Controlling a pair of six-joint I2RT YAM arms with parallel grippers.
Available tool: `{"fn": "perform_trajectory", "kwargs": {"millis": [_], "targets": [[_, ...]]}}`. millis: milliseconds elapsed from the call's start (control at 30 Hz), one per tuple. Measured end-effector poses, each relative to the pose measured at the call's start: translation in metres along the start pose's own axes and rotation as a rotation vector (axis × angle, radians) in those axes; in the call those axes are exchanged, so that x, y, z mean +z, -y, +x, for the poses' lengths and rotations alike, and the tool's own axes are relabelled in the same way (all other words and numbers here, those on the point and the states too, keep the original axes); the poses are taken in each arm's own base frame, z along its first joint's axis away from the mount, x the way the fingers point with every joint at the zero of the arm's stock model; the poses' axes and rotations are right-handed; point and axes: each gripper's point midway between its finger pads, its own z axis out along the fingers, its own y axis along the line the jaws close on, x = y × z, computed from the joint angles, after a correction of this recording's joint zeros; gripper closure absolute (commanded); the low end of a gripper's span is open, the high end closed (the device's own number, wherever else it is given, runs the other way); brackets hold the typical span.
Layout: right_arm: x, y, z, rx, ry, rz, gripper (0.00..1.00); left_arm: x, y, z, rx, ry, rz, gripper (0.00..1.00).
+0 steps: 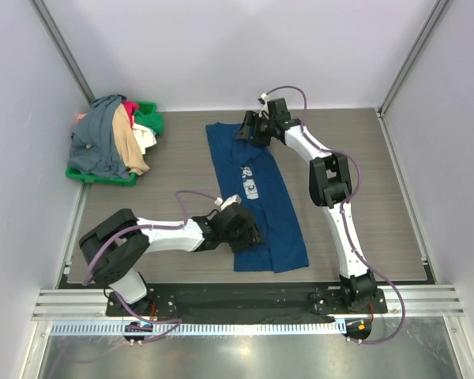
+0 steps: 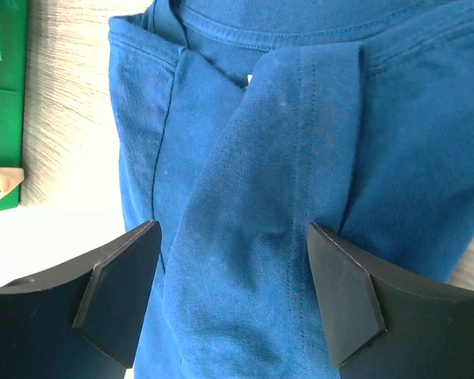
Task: Fold and stack the t-shirts
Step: Fold the tshirt
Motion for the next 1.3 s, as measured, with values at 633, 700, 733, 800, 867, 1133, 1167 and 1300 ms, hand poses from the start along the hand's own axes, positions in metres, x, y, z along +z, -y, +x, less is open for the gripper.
{"fn": "perform_trajectory", "kwargs": {"millis": [633,700,733,800,867,1133,1167,1300], "targets": [[-0.004,0.022,-0.013,0.083,0.117,0.144,0.2,-0.082,-0.098,0.013,0.064,0.063,-0.346,0.37],[-0.007,0.027,-0.014,0.089,0.134,0.163,0.2,-0.085,-0.102,0.011,0.069,0.077,-0.356,0.37],[-0.008,0.028,-0.014,0.09,0.142,0.171,0.2,-0.087,-0.104,0.01,0.071,0.082,-0.361,0.37],[-0.01,0.031,-0.015,0.093,0.154,0.186,0.2,-0.089,-0.106,0.009,0.077,0.088,-0.37,0.37],[-0.012,0.035,-0.016,0.098,0.169,0.204,0.2,-0.091,-0.108,0.009,0.079,0.093,-0.377,0.37],[-0.021,0.051,-0.027,0.123,0.215,0.215,0.2,-0.097,-0.117,0.008,0.088,0.103,-0.406,0.37],[-0.021,0.052,-0.028,0.123,0.216,0.208,0.2,-0.097,-0.117,0.007,0.089,0.106,-0.407,0.37],[-0.021,0.05,-0.029,0.115,0.207,0.188,0.2,-0.097,-0.117,0.007,0.093,0.109,-0.408,0.37]]}}
